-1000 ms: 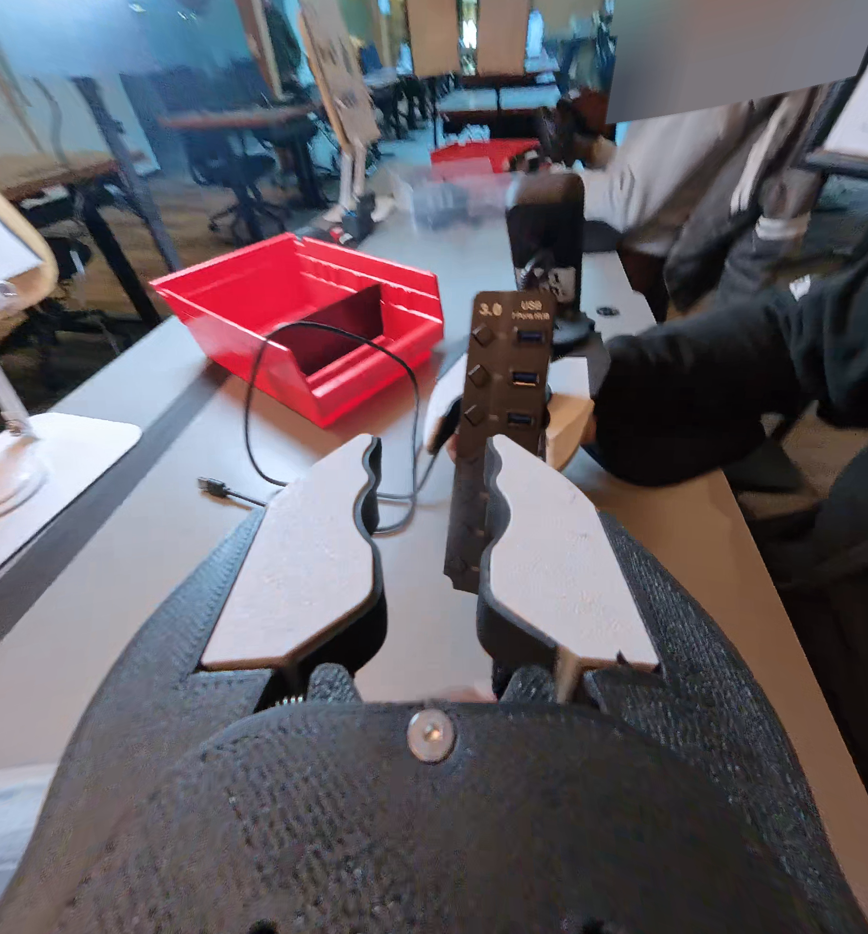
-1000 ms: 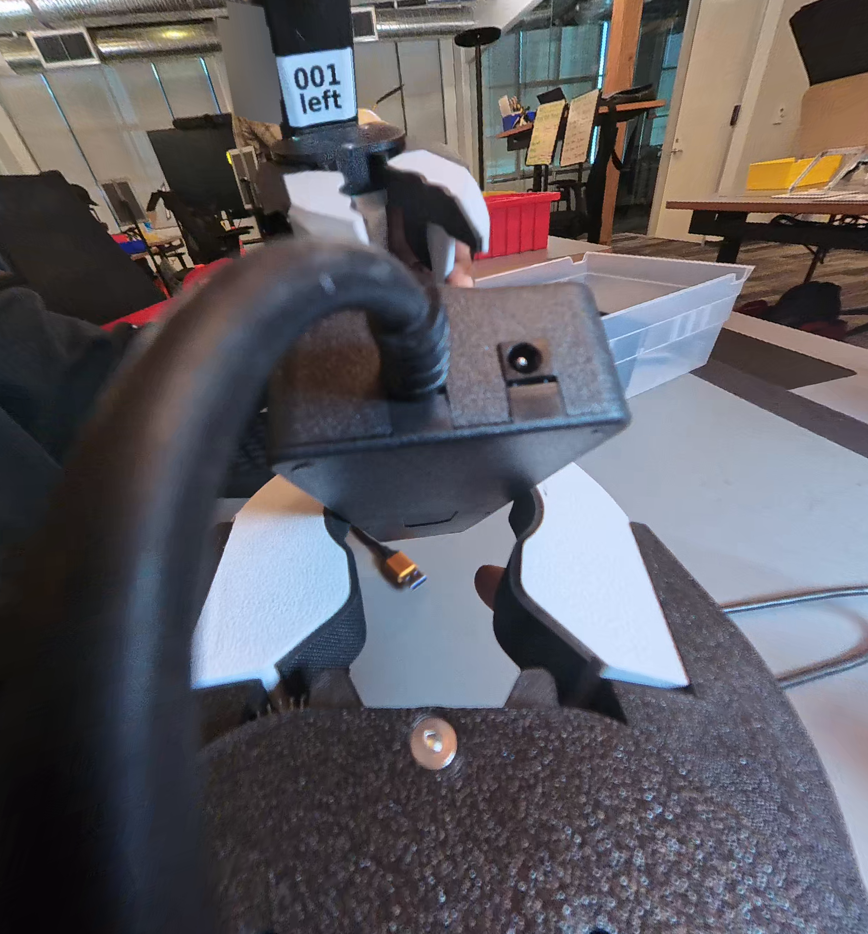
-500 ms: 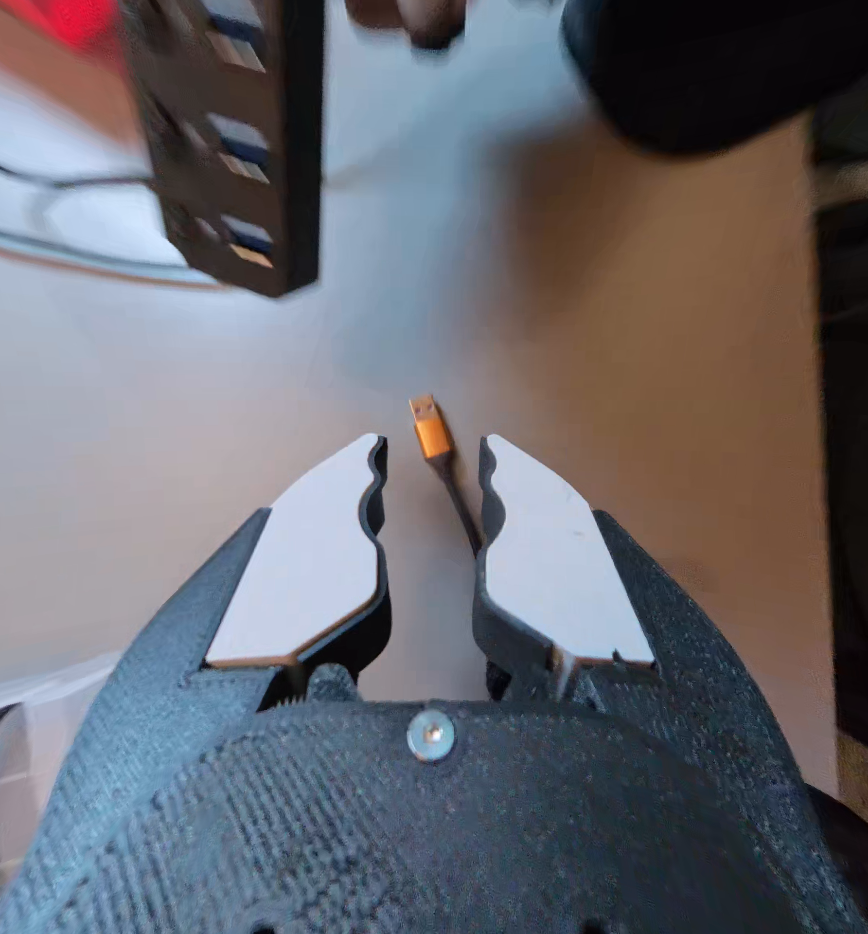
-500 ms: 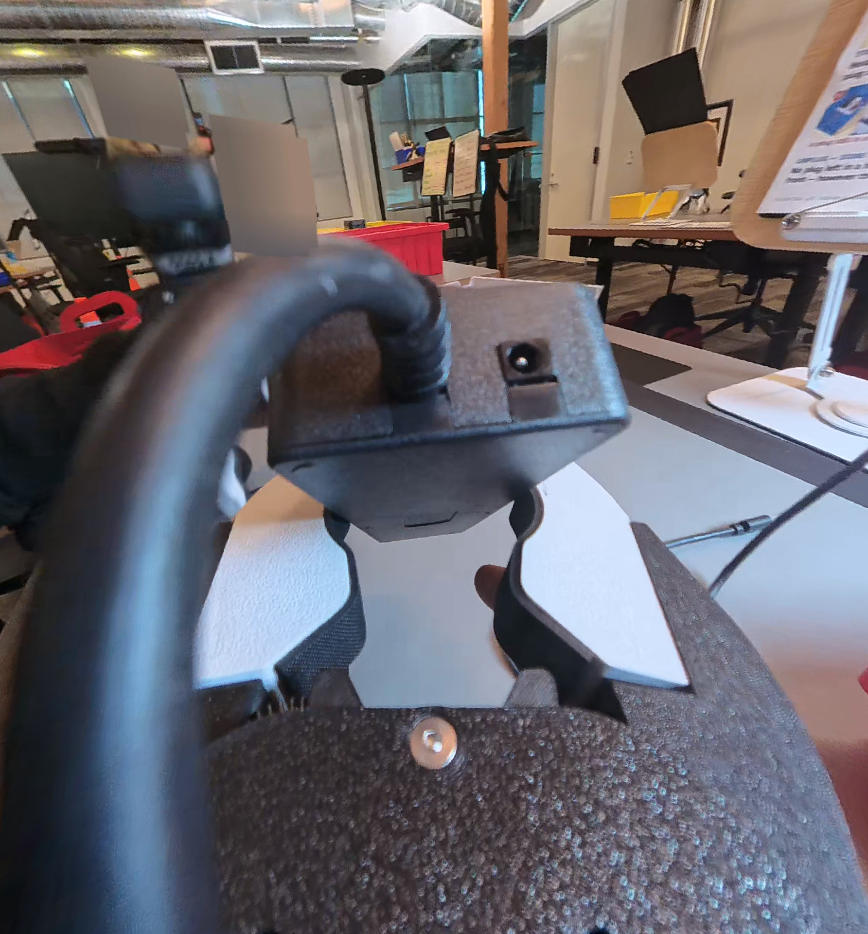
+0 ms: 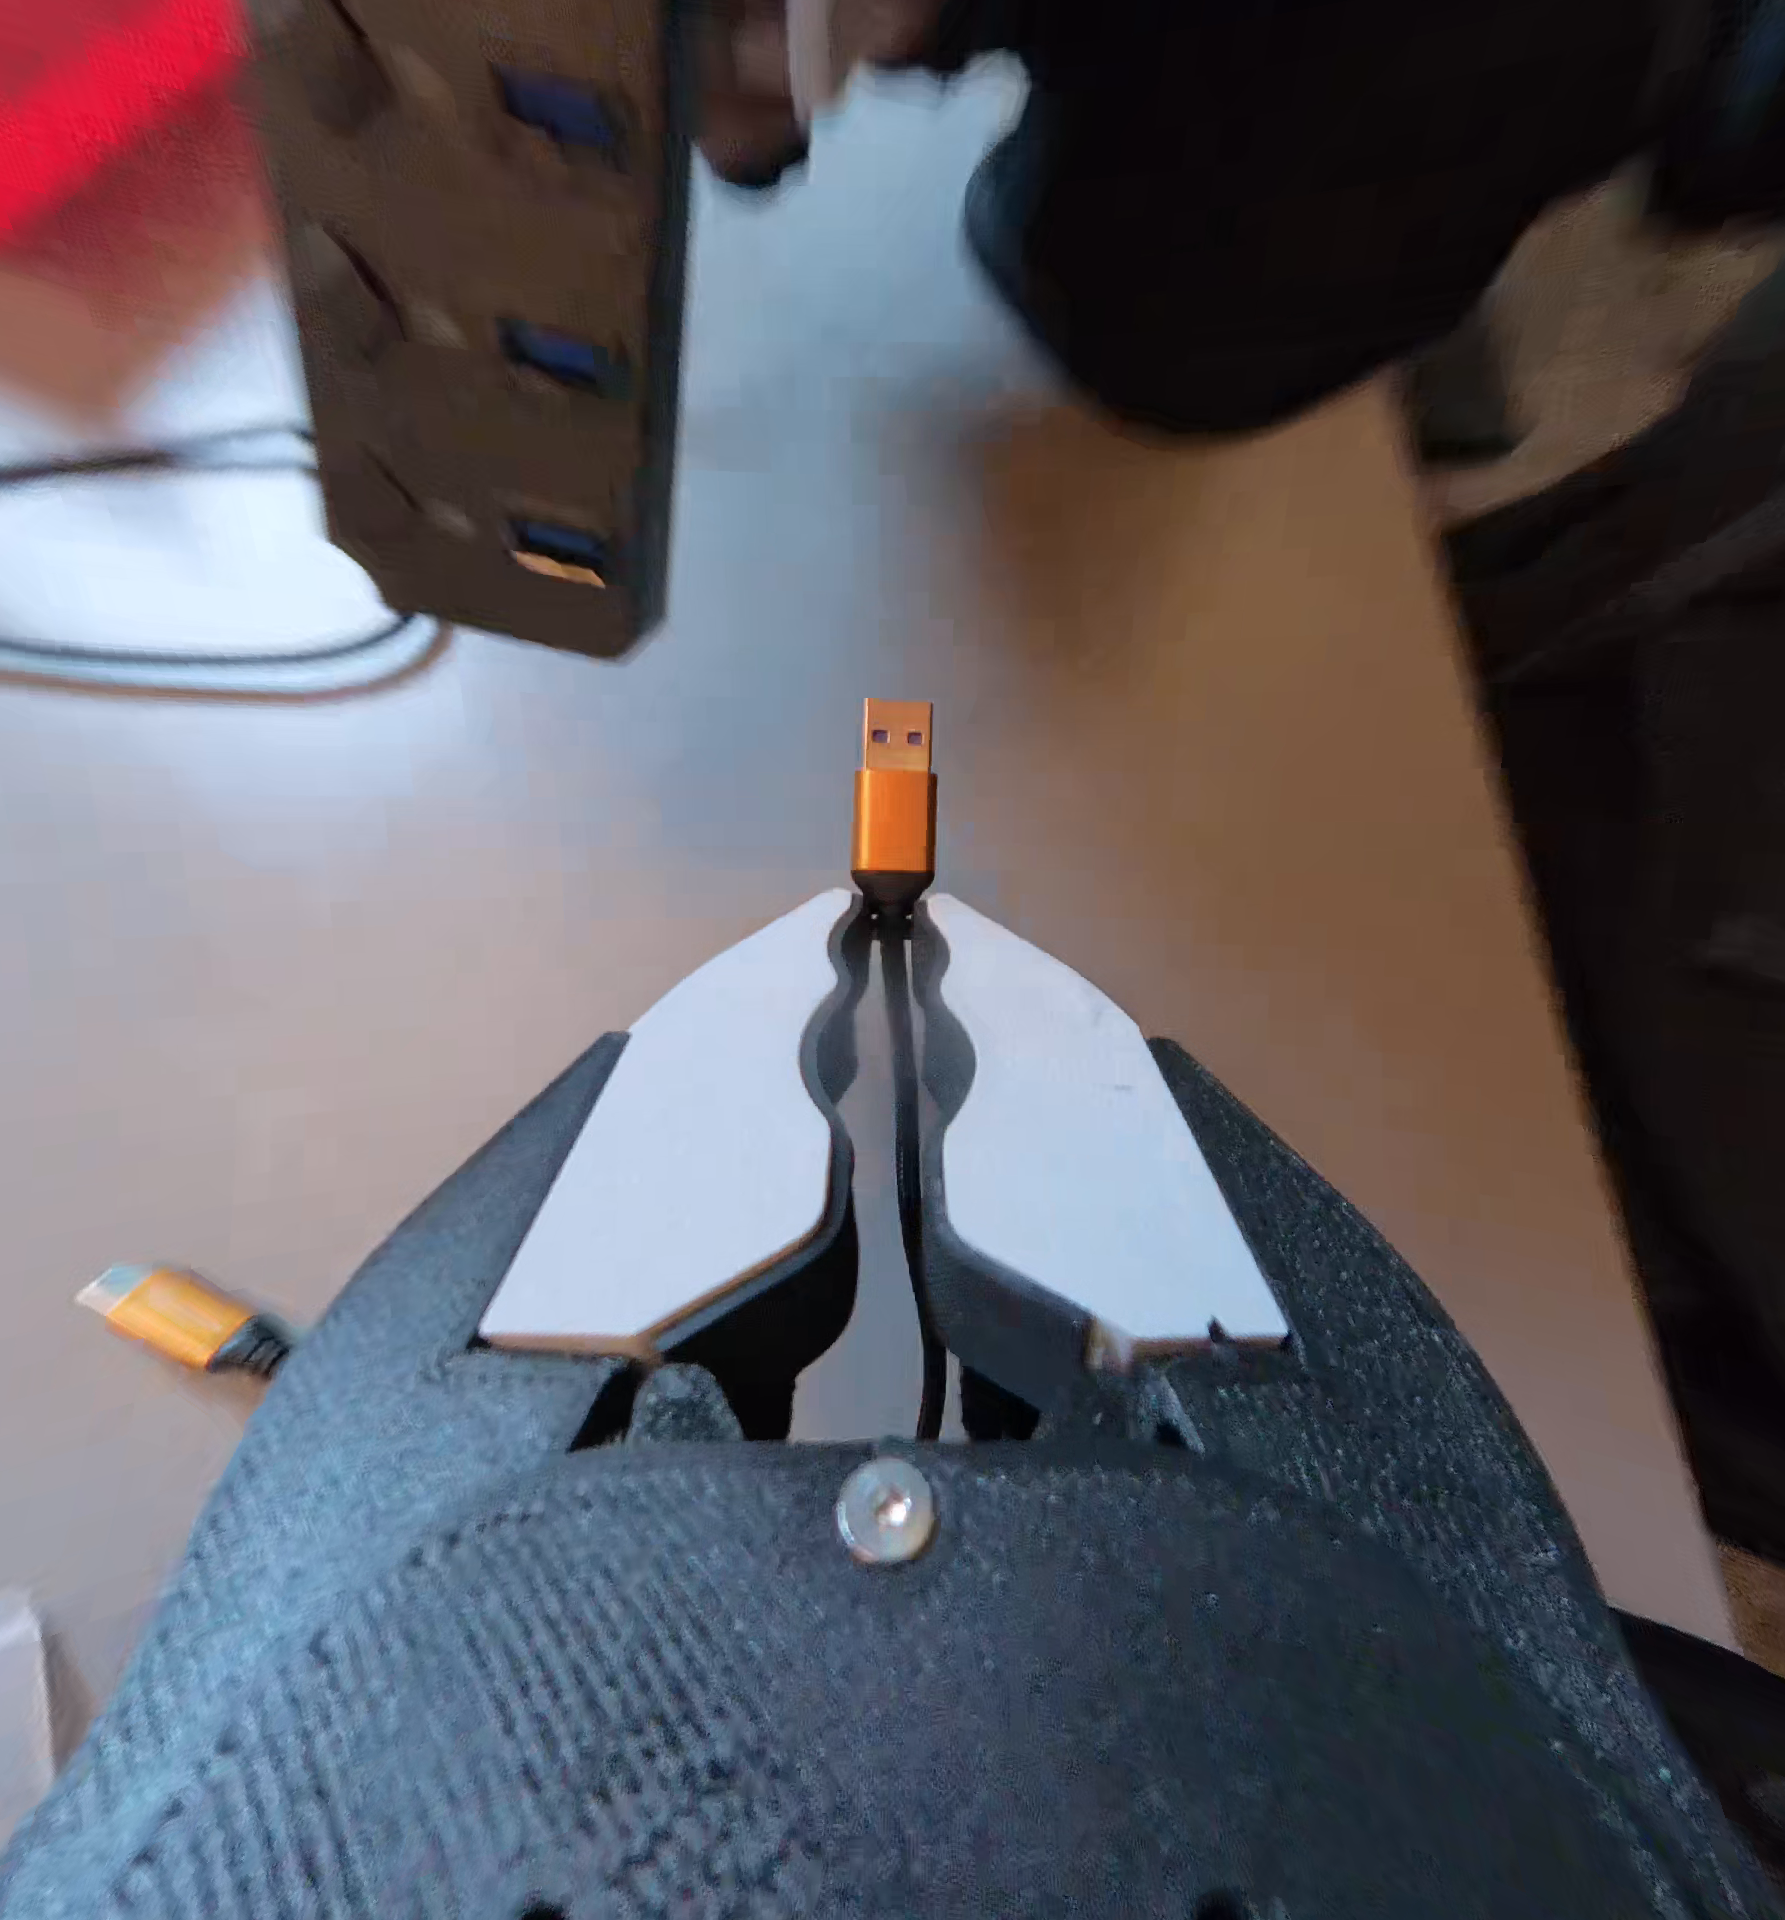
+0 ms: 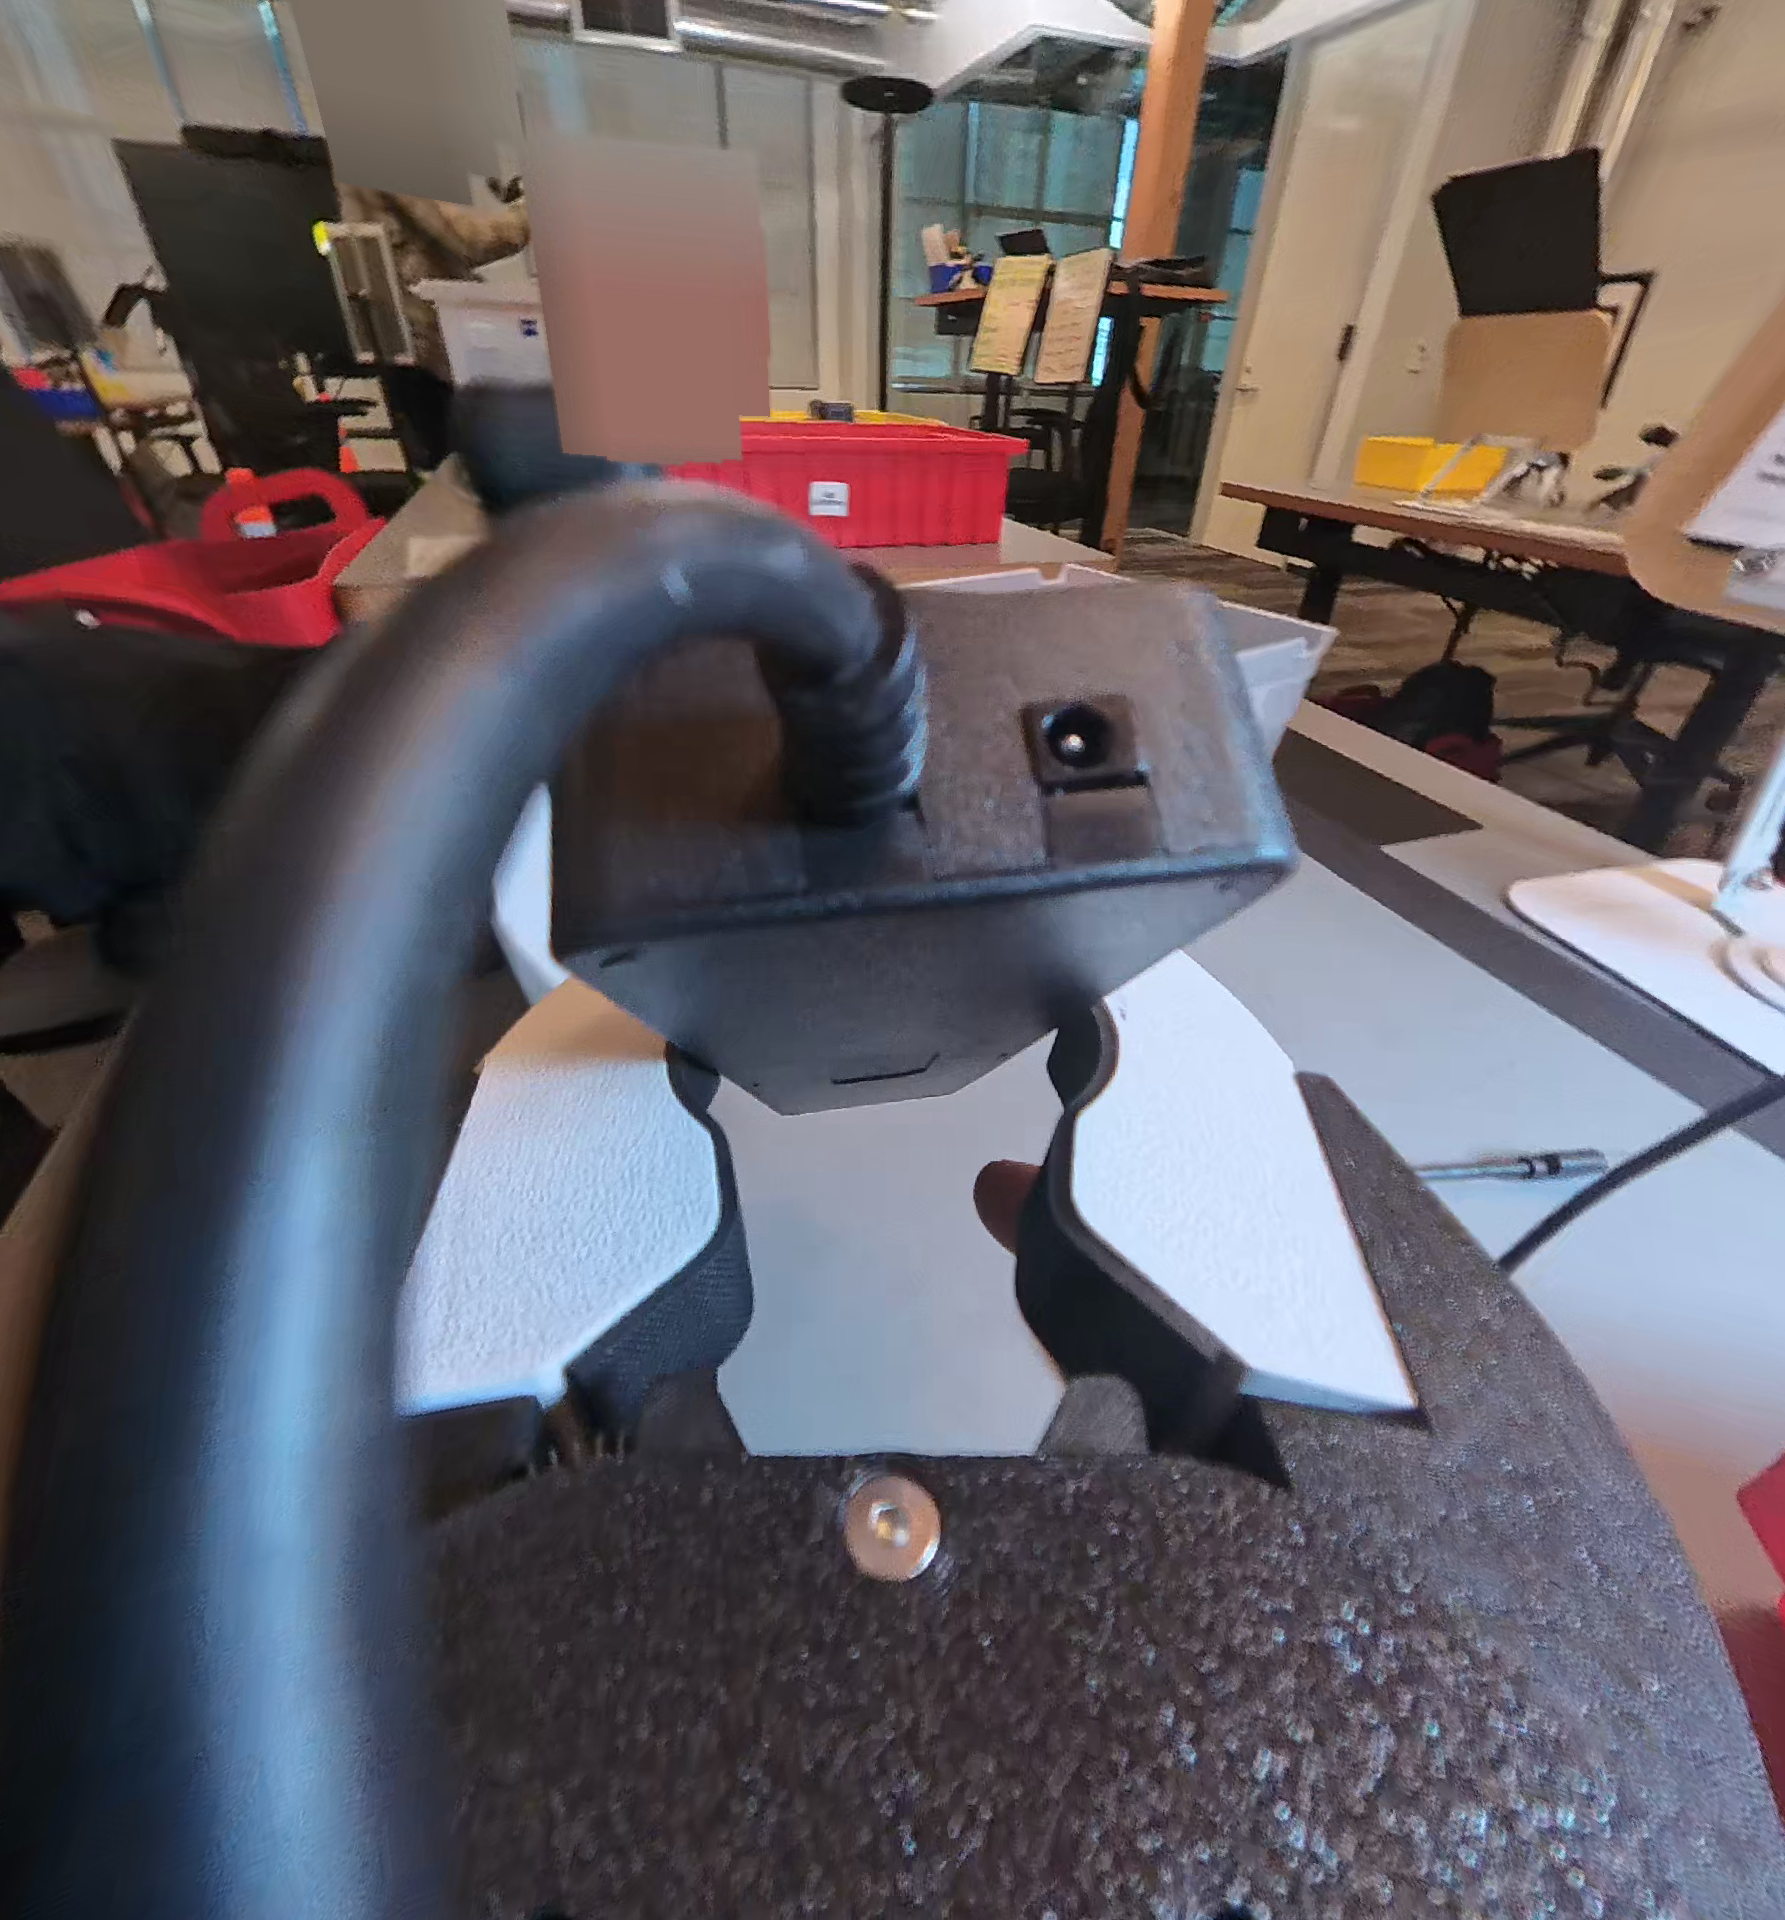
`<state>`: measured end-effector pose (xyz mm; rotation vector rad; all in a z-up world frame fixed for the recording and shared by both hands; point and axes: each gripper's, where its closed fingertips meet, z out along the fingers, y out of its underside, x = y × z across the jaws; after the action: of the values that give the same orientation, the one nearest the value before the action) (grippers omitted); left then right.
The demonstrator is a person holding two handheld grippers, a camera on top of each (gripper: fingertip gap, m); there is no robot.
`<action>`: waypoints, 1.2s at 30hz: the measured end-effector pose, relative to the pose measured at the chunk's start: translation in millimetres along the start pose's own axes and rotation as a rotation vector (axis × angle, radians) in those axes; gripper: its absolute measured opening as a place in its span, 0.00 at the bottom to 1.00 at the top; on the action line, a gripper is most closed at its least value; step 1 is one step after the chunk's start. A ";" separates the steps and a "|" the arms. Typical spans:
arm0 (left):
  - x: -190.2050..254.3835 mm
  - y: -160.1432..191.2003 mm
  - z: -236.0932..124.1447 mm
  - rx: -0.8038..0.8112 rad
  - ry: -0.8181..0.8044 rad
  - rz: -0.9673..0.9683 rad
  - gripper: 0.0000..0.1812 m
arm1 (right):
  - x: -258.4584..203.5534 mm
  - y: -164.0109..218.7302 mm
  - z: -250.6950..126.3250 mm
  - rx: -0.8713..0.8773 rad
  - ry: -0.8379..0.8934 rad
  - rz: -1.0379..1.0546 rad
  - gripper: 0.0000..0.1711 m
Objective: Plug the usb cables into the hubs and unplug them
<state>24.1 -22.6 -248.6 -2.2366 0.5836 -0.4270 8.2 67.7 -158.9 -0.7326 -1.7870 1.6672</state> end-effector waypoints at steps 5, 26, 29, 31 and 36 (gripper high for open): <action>9.8 -37.6 -38.8 0.255 0.067 -0.014 0.04 | -19.0 -2.3 -4.9 -0.044 -0.062 -0.116 0.37; -26.0 -95.7 -66.8 -0.002 -0.272 0.094 0.04 | -22.7 23.0 15.6 -0.207 0.032 -0.330 0.36; -34.6 -130.8 -111.1 0.237 -0.334 0.079 0.04 | -3.5 16.0 10.5 -0.182 0.120 -0.304 0.37; -17.8 -150.4 -136.0 0.478 -0.203 0.019 0.04 | 4.9 10.5 5.5 -0.155 0.158 -0.282 0.37; 45.9 -146.5 -167.6 0.848 0.300 -0.108 0.04 | 14.7 -2.0 -4.9 -0.090 0.188 -0.225 0.37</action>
<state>23.7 -59.9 -24.3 -1.3987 0.3329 -0.8852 1.8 81.6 -156.0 -0.6755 -1.7488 1.3347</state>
